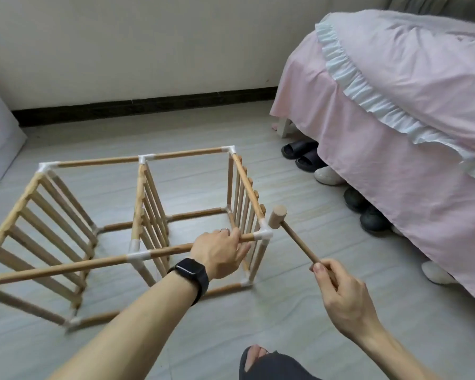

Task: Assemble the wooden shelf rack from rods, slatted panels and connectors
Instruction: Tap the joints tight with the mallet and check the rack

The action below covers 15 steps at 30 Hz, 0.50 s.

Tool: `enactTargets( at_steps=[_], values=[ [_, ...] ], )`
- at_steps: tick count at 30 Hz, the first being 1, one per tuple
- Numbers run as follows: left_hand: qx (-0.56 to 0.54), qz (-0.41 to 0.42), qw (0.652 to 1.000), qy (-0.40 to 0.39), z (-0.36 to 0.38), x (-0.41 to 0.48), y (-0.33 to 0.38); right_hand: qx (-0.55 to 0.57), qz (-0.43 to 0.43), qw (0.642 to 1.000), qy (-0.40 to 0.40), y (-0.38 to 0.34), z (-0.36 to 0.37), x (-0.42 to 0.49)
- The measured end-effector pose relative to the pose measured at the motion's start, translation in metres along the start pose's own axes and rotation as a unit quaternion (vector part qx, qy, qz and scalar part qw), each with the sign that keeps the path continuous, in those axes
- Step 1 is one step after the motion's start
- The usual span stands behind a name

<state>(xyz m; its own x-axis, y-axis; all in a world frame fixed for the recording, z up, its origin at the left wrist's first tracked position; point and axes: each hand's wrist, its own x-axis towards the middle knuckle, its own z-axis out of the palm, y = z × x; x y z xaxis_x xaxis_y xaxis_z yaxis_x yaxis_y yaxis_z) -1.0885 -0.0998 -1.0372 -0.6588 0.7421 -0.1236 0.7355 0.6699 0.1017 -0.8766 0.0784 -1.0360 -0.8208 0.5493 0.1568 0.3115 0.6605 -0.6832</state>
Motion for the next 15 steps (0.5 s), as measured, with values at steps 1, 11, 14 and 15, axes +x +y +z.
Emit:
enactTargets(
  at_steps=[1, 11, 14, 15],
  values=[
    [0.016, -0.013, 0.999, 0.036, 0.007, -0.006, 0.004, -0.015, -0.001, 1.0, -0.012, 0.0, 0.001, 0.0],
    [0.078, -0.08, 0.991, 0.068, 0.025, -0.018, 0.014, -0.081, -0.021, 0.996, -0.017, -0.007, -0.002, -0.004],
    [0.077, -0.087, 0.991, 0.064, 0.025, -0.018, 0.015, -0.044, -0.053, 0.997, 0.033, -0.008, -0.002, -0.008],
    [0.078, -0.088, 0.991, 0.062, 0.025, -0.018, 0.016, -0.074, -0.04, 0.996, 0.008, -0.008, -0.001, -0.006]
  ],
)
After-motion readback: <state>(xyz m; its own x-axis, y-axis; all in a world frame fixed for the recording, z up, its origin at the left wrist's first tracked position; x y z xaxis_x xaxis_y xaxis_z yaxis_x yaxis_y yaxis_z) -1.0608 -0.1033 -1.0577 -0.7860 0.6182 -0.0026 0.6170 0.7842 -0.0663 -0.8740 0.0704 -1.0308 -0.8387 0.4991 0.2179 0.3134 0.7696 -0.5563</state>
